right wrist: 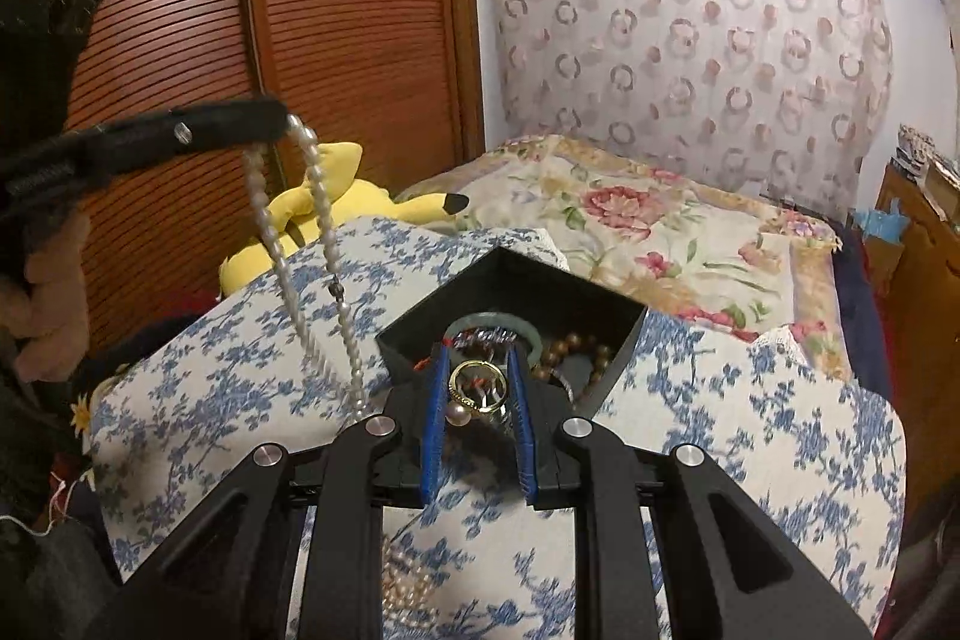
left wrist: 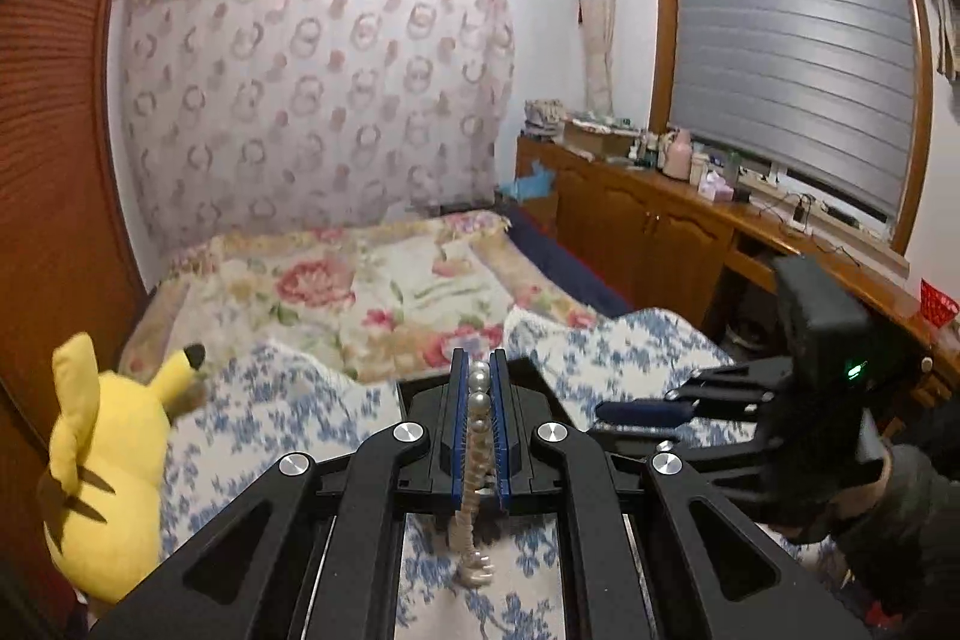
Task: Organize jewelry
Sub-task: 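Lift the pearl strand and ring over the black box and release both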
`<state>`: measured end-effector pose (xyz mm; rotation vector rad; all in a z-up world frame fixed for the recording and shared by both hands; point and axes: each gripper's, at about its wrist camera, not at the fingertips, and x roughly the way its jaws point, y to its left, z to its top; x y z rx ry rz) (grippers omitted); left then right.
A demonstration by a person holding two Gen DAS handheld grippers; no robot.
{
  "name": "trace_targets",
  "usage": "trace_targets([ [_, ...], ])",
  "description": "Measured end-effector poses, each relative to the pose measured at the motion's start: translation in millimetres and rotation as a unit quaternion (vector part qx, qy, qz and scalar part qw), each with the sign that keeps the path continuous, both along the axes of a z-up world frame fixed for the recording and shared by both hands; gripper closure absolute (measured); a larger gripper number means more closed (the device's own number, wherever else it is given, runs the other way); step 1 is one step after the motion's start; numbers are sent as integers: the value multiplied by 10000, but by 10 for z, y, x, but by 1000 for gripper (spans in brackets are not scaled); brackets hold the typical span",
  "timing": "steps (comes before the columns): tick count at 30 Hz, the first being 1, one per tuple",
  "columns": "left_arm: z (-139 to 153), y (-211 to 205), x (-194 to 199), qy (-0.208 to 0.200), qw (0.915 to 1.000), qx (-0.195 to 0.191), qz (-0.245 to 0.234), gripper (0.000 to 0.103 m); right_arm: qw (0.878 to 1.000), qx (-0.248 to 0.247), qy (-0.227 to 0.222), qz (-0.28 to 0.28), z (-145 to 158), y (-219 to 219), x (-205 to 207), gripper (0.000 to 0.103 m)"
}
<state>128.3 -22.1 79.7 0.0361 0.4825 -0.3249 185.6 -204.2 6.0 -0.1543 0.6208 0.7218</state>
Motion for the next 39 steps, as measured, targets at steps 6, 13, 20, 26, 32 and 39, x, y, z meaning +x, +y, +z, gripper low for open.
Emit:
trace_targets([
  [6,304,-27,58,-270,9996,15,33,97,9999,19,101,-60,-43,57,255,81],
  [13,601,-141,217,-584,9978,282,107,97,9996,-3,266,-98,-152,99,481,81],
  [20,498,-152,514,-407,9987,276,142,97,9990,116,388,-189,-234,63,604,64],
  [26,189,-118,803,-10,9997,193,151,97,9984,81,368,-418,-293,-53,639,60],
  [32,-88,-123,966,284,9993,202,144,97,9982,10,407,-440,-385,-71,606,60],
  [39,-231,-148,1004,438,9987,234,145,96,9983,-3,428,-401,-432,-42,547,60],
])
